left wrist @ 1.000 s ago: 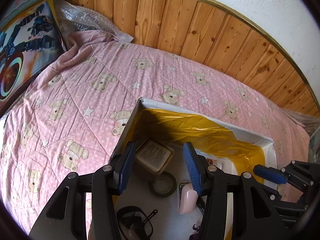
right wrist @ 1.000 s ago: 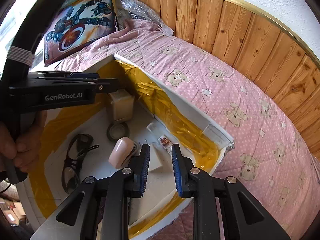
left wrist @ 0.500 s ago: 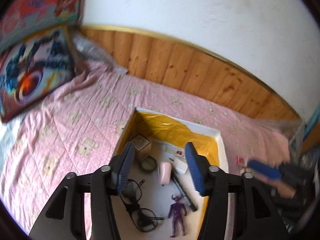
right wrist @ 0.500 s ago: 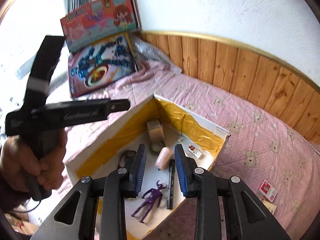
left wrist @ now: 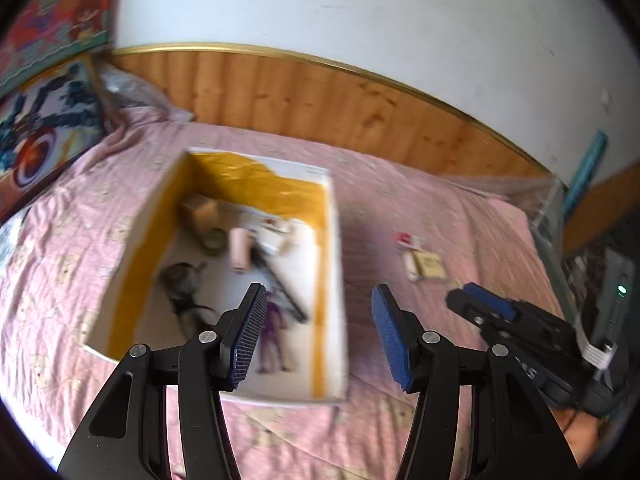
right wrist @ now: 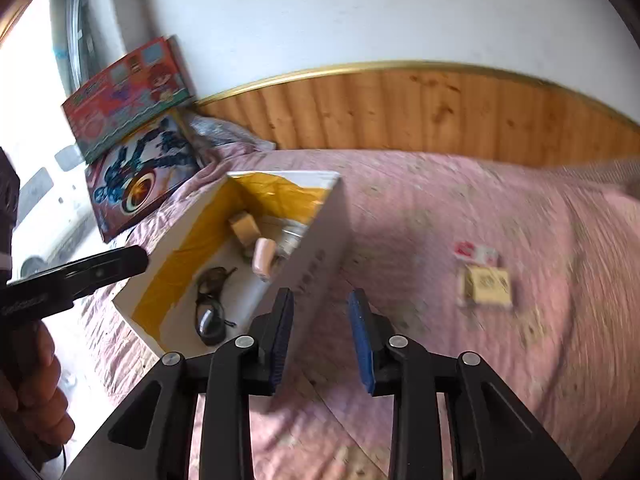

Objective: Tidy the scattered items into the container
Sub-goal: 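Withdraw both tools from the box toward the staples box and tissue pack, then grasp the red-and-white staples box with the left tool while the right tool grasps the tissue pack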

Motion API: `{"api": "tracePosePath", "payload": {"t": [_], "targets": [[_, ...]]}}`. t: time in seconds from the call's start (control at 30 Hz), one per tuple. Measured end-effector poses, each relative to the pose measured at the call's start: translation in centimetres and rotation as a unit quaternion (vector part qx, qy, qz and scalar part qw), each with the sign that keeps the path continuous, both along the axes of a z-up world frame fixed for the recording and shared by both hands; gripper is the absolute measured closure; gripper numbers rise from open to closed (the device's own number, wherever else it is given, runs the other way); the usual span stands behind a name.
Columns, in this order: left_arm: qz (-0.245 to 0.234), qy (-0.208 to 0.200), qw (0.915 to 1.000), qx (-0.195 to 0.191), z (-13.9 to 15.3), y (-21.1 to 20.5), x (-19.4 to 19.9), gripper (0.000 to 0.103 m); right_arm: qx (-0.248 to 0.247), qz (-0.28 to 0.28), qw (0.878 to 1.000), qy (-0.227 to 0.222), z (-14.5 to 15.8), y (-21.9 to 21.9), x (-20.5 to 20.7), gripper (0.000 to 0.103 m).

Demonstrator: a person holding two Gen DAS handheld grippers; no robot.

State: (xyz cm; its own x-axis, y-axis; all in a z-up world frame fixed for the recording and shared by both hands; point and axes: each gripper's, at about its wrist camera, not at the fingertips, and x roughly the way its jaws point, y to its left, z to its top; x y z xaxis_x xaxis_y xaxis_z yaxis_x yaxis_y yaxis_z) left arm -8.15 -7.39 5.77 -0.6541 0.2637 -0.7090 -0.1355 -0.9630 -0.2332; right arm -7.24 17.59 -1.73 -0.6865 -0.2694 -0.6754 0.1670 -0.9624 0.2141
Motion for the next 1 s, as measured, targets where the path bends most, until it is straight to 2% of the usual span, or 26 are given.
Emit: {"api": "tracePosePath", "payload": {"t": [0.1,0.17,0.27,0.33,0.4,0.5,0.67,0.77,0.9,1.0], "targets": [[-0.047,-0.005,0.9987,-0.020,0.1,4.3,1.1,0.045,-0.008,-0.025,0.999,-0.025,-1.1,4.2,0.9,0.069],[-0.066,-0.016,0.9973,-0.029,0.0,6.1,1.1,0.045,0.008,-0.025,0.999,-0.031,-1.5,6.4,1.2,0.066],[-0.077,-0.045,0.9958,-0.022,-0.8,8.0,0.2,0.045,0.039,-0.009,0.998,-0.048,-2.5,9.1,0.3,0.064],[-0.085,-0.064,0.9942,-0.016,-1.8,9.4,-1.2,0.045,0.037,-0.001,0.998,-0.057,-3.6,10.8,-0.9,0.062],[-0.096,-0.084,0.9917,-0.014,-3.2,11.5,-3.7,0.045,0.031,0.003,0.998,-0.060,-4.7,11.8,-2.8,0.056],[-0.088,-0.109,0.9898,-0.025,-6.0,14.2,-8.3,0.045,0.019,-0.003,0.997,-0.072,-6.8,12.9,-6.4,0.054],[-0.075,-0.131,0.9882,-0.025,-8.8,16.1,-14.7,0.045,0.004,-0.009,0.996,-0.092,-9.1,15.1,-11.6,0.050],[-0.082,-0.137,0.9865,-0.033,-10.0,17.5,-18.6,0.045,-0.001,0.007,0.995,-0.100,-10.3,16.1,-13.9,0.041],[-0.089,-0.158,0.9830,-0.027,-12.2,19.1,-23.2,0.045,-0.039,0.012,0.992,-0.120,-13.1,17.1,-16.5,0.041],[-0.104,-0.170,0.9792,-0.037,-13.6,20.5,-25.4,0.045,-0.092,0.012,0.983,-0.161,-14.7,16.8,-16.1,0.054]]}}
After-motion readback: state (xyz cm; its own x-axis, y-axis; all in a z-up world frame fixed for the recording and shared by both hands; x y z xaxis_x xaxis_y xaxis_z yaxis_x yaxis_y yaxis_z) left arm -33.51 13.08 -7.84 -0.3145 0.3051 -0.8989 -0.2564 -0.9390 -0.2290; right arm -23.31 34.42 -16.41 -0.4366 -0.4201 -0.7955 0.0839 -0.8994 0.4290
